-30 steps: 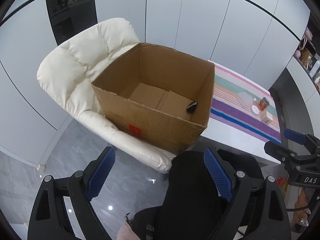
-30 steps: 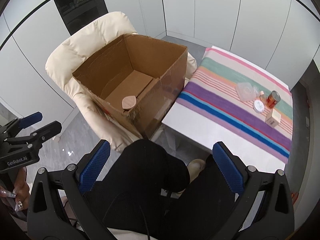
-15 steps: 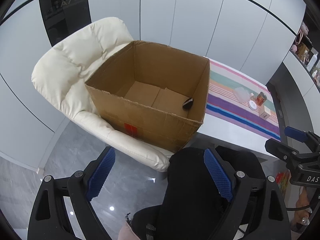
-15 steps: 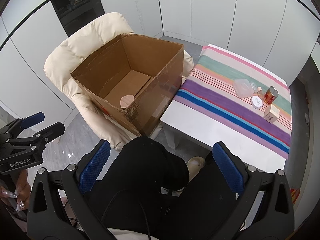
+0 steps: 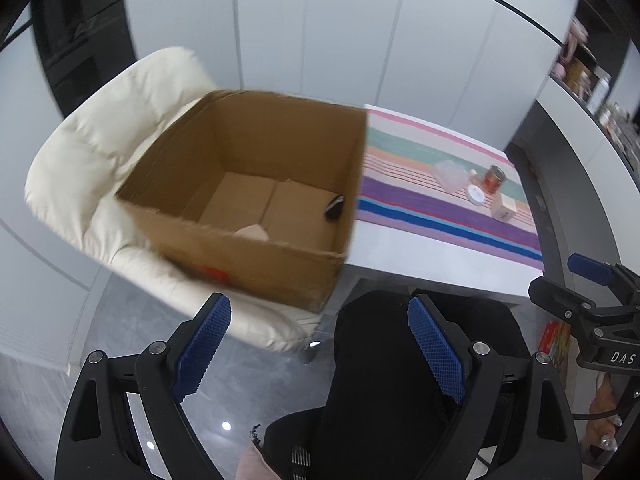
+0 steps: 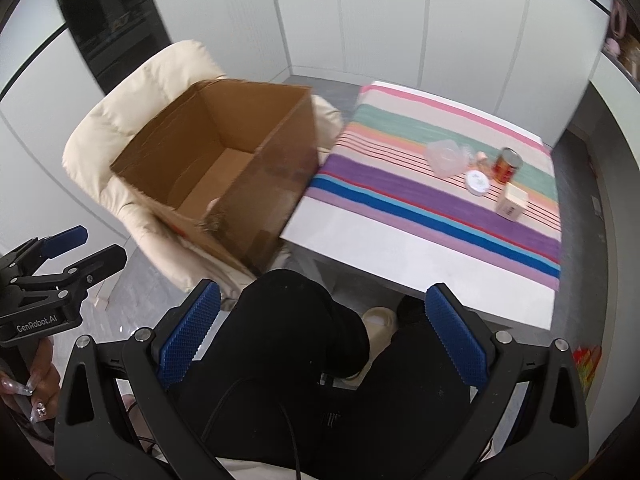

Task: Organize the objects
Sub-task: 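Withdraw both open tools from the box back toward the table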

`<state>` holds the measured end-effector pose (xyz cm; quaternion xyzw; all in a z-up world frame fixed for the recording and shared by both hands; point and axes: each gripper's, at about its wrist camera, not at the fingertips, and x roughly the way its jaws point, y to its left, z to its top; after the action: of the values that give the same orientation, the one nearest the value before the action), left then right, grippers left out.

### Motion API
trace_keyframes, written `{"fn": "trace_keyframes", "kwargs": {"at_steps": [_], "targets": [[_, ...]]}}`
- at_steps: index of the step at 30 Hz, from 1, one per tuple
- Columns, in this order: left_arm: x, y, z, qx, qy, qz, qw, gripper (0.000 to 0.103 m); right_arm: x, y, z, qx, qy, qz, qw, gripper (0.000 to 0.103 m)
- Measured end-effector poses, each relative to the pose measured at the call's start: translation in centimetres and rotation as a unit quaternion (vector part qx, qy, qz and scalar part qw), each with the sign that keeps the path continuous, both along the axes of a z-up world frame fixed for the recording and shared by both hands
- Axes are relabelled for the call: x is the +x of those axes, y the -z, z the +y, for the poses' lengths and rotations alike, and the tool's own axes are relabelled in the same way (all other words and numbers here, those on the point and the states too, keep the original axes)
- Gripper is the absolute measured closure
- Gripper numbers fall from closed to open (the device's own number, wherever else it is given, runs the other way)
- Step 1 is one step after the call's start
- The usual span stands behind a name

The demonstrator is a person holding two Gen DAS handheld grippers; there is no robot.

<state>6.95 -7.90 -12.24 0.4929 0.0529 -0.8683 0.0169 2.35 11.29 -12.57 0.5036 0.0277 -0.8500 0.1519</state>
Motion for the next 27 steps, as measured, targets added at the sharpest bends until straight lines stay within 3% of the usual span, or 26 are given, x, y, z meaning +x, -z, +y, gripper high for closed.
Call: {"fn": "trace_keyframes", "kwargs": {"at_steps": [13,27], "targets": [[-3.7,0.0,8.6,0.001,0.099,0.000,0.9950,0.011,0.5,-0.1,10.1,0.003,0.114,-0.002,0.993,0.000],[-6.0,1.3,16.6,-0.003,0.189,-0.019,0.9817,0.011,1.1,1.7,18.4,0.005,0.204,-0.023,0.979,0.000]]}}
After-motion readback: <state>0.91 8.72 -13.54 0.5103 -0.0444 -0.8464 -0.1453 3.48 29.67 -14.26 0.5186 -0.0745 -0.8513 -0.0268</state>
